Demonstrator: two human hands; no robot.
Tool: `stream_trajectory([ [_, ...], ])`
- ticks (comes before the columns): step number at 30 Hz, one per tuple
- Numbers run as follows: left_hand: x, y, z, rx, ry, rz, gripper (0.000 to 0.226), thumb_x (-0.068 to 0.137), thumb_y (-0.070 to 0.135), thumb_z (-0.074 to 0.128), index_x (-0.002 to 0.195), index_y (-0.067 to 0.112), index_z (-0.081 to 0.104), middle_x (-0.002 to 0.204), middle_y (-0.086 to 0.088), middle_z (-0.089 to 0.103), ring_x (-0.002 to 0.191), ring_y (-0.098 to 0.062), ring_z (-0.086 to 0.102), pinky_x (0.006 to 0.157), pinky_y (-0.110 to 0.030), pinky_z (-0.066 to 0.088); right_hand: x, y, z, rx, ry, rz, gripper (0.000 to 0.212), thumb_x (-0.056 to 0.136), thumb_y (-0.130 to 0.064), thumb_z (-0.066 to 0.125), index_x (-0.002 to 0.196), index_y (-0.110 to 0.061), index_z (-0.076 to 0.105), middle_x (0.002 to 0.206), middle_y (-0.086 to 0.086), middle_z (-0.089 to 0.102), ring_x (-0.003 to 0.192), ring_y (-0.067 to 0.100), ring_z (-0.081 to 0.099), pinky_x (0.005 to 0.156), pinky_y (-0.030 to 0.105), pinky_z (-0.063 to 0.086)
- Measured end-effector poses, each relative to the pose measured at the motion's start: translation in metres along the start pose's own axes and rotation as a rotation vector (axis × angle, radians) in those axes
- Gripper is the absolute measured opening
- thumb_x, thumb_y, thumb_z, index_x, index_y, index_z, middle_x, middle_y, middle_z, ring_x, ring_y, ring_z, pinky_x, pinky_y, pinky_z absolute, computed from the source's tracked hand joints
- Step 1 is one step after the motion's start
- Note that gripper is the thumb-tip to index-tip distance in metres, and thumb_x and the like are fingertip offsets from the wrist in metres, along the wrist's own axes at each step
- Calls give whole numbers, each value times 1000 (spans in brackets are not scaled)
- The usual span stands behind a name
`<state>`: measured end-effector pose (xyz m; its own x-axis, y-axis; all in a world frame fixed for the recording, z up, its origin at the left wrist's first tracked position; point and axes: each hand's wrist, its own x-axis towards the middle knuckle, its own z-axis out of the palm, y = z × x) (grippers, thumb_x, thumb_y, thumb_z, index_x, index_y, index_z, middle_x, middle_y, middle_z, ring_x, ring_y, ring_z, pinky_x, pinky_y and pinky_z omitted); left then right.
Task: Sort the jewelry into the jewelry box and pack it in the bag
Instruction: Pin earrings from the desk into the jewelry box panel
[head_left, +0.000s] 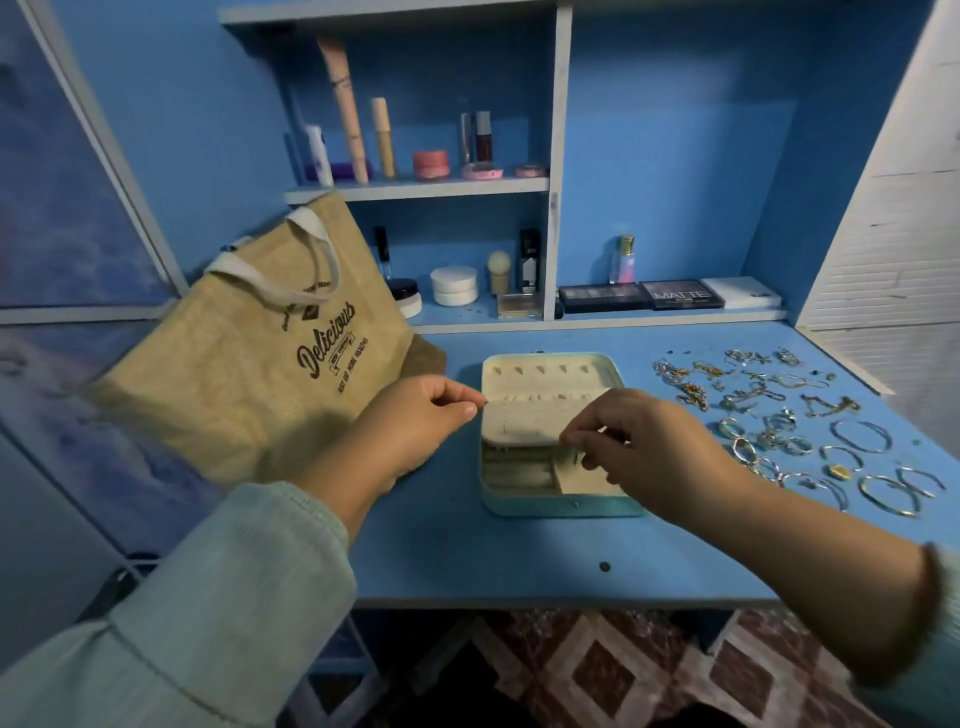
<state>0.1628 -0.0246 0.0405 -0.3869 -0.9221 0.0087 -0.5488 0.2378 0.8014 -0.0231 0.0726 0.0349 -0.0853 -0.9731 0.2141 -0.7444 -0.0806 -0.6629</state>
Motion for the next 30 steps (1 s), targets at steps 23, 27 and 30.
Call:
stream_trajectory([
  [23, 5, -12, 18, -272, 64, -39, 18, 94, 17, 53, 86, 31, 61, 92, 11, 66, 86, 1, 62, 63, -17, 37, 1, 1, 31, 23, 181, 36, 13, 89, -16, 59, 95, -20, 70, 85, -7, 66, 82, 10, 59, 75, 23, 48],
  [27, 14, -7, 17, -317, 78, -54, 18, 94, 16, 53, 86, 30, 62, 90, 9, 65, 84, -2, 61, 68, -16, 39, 11, -2, 27, 81, 244, 34, 20, 88, -18, 61, 82, -36, 54, 77, -16, 62, 77, 2, 55, 66, 12, 40],
  [30, 21, -4, 17, -376, 88, -66, 17, 94, 16, 53, 87, 29, 62, 88, 8, 65, 79, 0, 60, 66, -15, 38, 20, -3, 25, 93, 291, 23, 19, 87, -19, 63, 79, -35, 57, 74, -17, 60, 72, 0, 54, 59, 9, 38],
])
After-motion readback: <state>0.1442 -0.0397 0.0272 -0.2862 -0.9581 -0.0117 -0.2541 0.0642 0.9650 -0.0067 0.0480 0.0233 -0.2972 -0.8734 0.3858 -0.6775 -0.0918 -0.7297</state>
